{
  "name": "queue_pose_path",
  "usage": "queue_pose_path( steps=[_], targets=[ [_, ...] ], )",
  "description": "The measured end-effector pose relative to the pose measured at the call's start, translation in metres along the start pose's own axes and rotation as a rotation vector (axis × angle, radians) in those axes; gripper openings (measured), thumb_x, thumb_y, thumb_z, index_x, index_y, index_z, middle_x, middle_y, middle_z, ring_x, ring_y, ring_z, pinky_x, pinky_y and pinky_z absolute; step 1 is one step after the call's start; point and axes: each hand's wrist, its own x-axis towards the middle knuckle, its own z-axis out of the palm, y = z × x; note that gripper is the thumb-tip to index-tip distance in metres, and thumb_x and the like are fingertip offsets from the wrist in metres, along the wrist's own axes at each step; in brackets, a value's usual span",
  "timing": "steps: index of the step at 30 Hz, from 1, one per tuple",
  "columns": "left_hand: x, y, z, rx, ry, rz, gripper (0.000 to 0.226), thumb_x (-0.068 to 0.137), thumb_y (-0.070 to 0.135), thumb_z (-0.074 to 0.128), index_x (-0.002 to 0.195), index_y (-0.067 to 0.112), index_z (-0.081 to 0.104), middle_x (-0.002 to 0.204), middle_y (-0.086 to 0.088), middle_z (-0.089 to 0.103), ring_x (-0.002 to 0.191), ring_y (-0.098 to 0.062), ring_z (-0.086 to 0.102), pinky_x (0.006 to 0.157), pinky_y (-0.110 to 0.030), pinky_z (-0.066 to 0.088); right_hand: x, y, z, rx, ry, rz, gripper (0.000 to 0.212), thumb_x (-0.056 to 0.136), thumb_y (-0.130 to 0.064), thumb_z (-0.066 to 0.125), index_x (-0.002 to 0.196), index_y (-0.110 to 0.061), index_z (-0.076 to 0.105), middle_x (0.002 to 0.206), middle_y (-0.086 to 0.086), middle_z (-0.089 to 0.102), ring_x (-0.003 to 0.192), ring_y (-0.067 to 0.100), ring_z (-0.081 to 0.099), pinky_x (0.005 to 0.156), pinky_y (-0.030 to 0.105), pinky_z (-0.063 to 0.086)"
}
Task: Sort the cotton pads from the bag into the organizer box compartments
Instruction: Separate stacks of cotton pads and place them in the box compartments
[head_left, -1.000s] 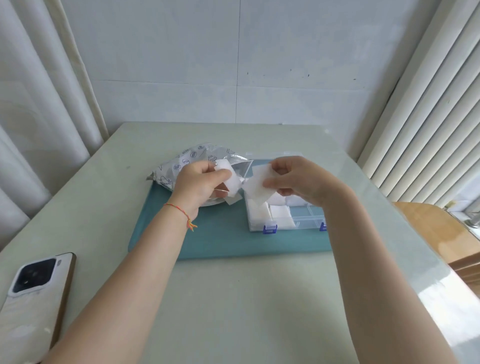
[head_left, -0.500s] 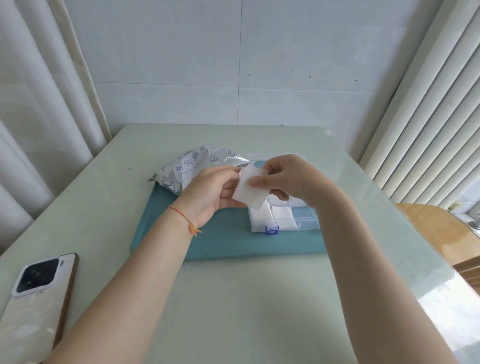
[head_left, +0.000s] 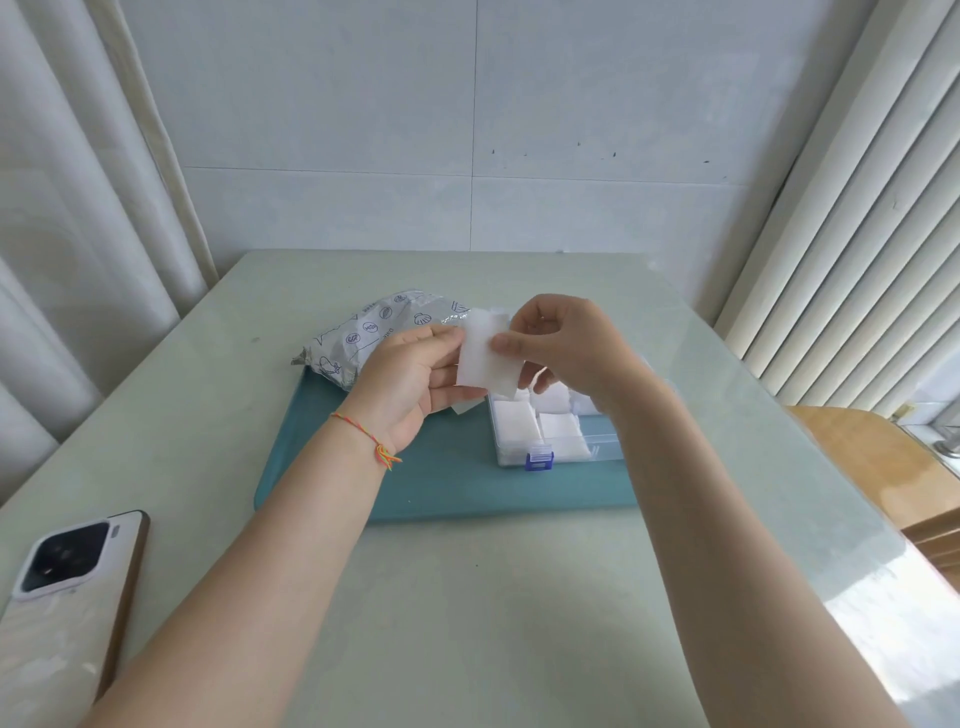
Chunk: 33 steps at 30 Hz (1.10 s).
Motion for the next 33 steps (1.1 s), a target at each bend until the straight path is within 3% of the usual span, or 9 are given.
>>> queue_pose_path(
  steps=[3, 8, 12, 17, 21, 26, 30, 33],
  targets=[
    [-0.001, 0.003, -0.002, -0.080, -0.054, -0.045, 0.015, 0.100, 0.013, 0.051, 0.097, 0.008, 0.065, 0.083, -0.007, 0.075, 0.072, -0.018, 0.073, 0.058, -0.029, 0.059, 0.000, -0.002, 0.000, 0.097, 0.001, -0.049, 0.017, 0.084, -0.010, 0.076, 0.081, -0.009, 0.060, 0.070, 0.010, 0.066, 0.054, 0.020, 0.062, 0.050, 0.030, 0.050],
    [-0.002, 0.009, -0.004, -0.219, -0.106, -0.108, 0.022, 0.099, 0.014, 0.047, 0.100, 0.009, 0.069, 0.085, -0.006, 0.075, 0.071, -0.017, 0.072, 0.060, -0.027, 0.058, -0.001, -0.004, -0.002, 0.196, 0.035, -0.080, 0.027, 0.080, -0.015, 0.080, 0.075, -0.006, 0.056, 0.061, 0.009, 0.064, 0.052, 0.024, 0.059, 0.048, 0.030, 0.048],
    [0.000, 0.007, -0.006, -0.094, -0.033, -0.067, 0.017, 0.100, 0.013, 0.050, 0.103, 0.006, 0.065, 0.085, -0.008, 0.074, 0.074, -0.020, 0.072, 0.058, -0.030, 0.059, -0.001, -0.004, -0.002, 0.165, 0.039, -0.075, 0.026, 0.081, -0.012, 0.079, 0.075, -0.006, 0.055, 0.060, 0.010, 0.062, 0.049, 0.023, 0.058, 0.046, 0.029, 0.047],
    [0.003, 0.003, -0.004, 0.102, 0.112, 0.026, 0.014, 0.098, 0.012, 0.057, 0.085, 0.008, 0.063, 0.080, -0.009, 0.069, 0.066, -0.021, 0.068, 0.055, -0.031, 0.059, 0.001, -0.001, 0.001, 0.107, 0.015, -0.074, 0.014, 0.084, -0.008, 0.075, 0.081, -0.005, 0.062, 0.060, 0.006, 0.061, 0.049, 0.022, 0.055, 0.049, 0.031, 0.048],
    [0.005, 0.002, -0.006, 0.225, 0.145, 0.085, 0.020, 0.095, 0.017, 0.063, 0.077, 0.008, 0.062, 0.084, -0.015, 0.060, 0.071, -0.028, 0.059, 0.050, -0.027, 0.056, 0.001, -0.001, 0.000, 0.064, 0.026, -0.072, 0.009, 0.086, -0.012, 0.074, 0.083, -0.007, 0.067, 0.055, 0.002, 0.059, 0.048, 0.019, 0.052, 0.051, 0.031, 0.048],
    [0.008, 0.002, -0.011, 0.316, 0.207, 0.110, 0.020, 0.092, 0.014, 0.066, 0.073, 0.009, 0.062, 0.067, -0.005, 0.050, 0.055, -0.015, 0.054, 0.059, -0.033, 0.061, -0.003, -0.006, -0.015, 0.080, 0.061, -0.066, 0.012, 0.086, -0.013, 0.075, 0.079, -0.008, 0.067, 0.063, 0.005, 0.062, 0.054, 0.018, 0.054, 0.052, 0.028, 0.048],
    [0.005, 0.002, -0.011, 0.351, 0.102, 0.014, 0.011, 0.093, 0.011, 0.060, 0.083, 0.007, 0.063, 0.079, -0.012, 0.064, 0.068, -0.023, 0.064, 0.063, -0.034, 0.061, -0.009, -0.011, -0.012, -0.065, -0.133, -0.031, 0.011, 0.084, -0.015, 0.076, 0.079, -0.009, 0.069, 0.055, -0.001, 0.059, 0.050, 0.014, 0.051, 0.051, 0.023, 0.046],
    [0.002, 0.005, -0.008, 0.285, -0.015, -0.062, 0.016, 0.096, 0.015, 0.055, 0.100, 0.004, 0.065, 0.086, -0.015, 0.067, 0.071, -0.024, 0.067, 0.071, -0.038, 0.061, -0.009, -0.010, -0.004, -0.148, -0.103, -0.012, 0.012, 0.085, -0.015, 0.076, 0.079, -0.010, 0.067, 0.049, -0.011, 0.059, 0.045, 0.009, 0.051, 0.048, 0.020, 0.044]
  ],
)
